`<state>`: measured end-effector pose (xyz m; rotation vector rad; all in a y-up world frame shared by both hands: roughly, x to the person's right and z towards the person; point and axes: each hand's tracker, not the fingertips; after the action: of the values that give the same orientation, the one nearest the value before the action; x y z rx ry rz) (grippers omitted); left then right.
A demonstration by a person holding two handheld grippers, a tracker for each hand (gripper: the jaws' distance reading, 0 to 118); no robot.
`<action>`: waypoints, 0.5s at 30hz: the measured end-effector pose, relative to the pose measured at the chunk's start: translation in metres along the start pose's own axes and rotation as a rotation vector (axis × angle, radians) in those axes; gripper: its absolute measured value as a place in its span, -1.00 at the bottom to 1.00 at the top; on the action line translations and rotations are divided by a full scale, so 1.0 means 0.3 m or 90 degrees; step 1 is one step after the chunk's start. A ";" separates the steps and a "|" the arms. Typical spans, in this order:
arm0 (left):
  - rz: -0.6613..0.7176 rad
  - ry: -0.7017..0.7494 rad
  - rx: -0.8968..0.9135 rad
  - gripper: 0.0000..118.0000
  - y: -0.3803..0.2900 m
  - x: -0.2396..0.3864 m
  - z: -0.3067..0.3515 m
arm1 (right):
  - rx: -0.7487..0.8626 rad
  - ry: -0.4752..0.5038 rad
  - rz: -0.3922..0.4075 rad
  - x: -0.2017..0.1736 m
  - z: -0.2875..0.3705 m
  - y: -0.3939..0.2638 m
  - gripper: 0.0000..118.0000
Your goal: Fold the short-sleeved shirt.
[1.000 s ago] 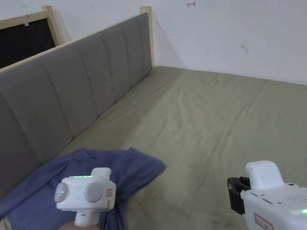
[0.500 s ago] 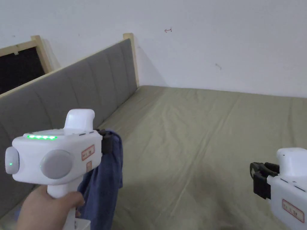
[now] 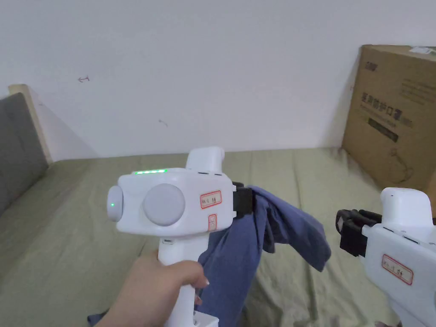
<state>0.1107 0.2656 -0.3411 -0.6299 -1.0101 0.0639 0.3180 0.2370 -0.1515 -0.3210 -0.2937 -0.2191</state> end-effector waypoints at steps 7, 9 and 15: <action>0.149 -0.047 -0.258 -0.97 -0.231 -0.016 -0.390 | -0.051 -0.043 -0.062 0.174 0.018 -0.076 -1.00; 0.179 -0.037 -0.316 -0.90 -0.316 -0.049 -0.448 | -0.068 -0.039 -0.079 0.193 0.001 -0.104 -1.00; 0.238 -0.030 -0.346 0.79 -0.450 -0.118 -0.430 | -0.113 -0.035 -0.083 0.194 -0.051 -0.165 -1.00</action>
<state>0.1638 0.0833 -0.3463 -1.3162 -0.9459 0.1352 0.3635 0.1764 -0.1331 -0.4839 -0.3502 -0.3670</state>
